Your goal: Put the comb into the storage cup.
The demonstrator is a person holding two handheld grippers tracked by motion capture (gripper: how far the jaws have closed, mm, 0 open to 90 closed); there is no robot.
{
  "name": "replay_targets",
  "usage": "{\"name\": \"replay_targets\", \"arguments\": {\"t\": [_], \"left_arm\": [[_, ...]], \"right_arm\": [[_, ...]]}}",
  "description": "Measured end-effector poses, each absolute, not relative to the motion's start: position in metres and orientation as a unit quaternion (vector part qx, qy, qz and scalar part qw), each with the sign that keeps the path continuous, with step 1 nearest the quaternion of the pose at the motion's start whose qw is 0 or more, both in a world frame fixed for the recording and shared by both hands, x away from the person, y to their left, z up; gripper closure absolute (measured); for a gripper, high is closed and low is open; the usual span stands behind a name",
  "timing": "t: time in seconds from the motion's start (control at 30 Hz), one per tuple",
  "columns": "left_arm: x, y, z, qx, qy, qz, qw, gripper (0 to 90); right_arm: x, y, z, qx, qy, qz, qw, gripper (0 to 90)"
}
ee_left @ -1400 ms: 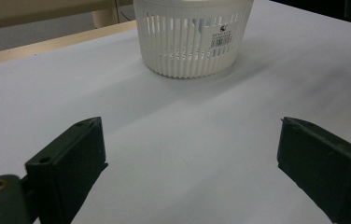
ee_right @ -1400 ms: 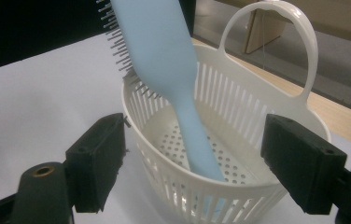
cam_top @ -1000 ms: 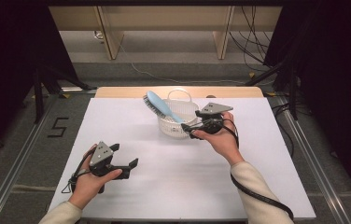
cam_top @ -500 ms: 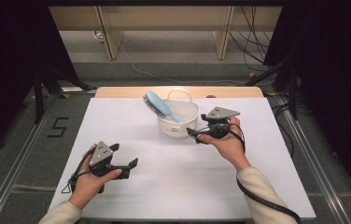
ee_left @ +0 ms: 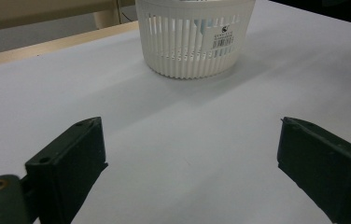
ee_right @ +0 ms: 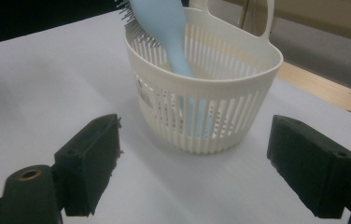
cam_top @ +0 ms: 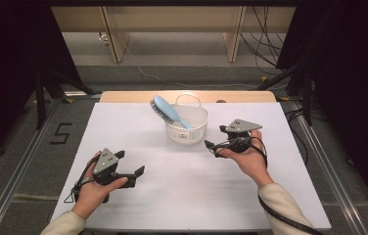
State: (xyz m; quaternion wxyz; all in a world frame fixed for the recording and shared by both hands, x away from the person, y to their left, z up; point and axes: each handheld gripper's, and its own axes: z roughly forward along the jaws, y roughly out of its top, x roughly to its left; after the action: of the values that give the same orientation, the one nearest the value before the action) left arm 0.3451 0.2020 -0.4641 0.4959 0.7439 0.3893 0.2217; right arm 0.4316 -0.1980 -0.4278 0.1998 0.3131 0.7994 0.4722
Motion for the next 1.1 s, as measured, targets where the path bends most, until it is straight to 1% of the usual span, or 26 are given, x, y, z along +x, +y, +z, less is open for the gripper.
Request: {"name": "replay_targets", "arguments": {"t": [0.4,1.1], "left_arm": [[0.345,0.202,-0.464,0.744,0.39,0.223,0.495,7.3],[0.345,0.202,-0.463,0.744,0.389,0.225,0.495,7.3]], "right_arm": [[0.415,-0.217,-0.429,0.318,0.797,0.468,0.211,18.0],[0.388,-0.241,-0.434,0.322,0.799,0.459,0.215,17.4]]}}
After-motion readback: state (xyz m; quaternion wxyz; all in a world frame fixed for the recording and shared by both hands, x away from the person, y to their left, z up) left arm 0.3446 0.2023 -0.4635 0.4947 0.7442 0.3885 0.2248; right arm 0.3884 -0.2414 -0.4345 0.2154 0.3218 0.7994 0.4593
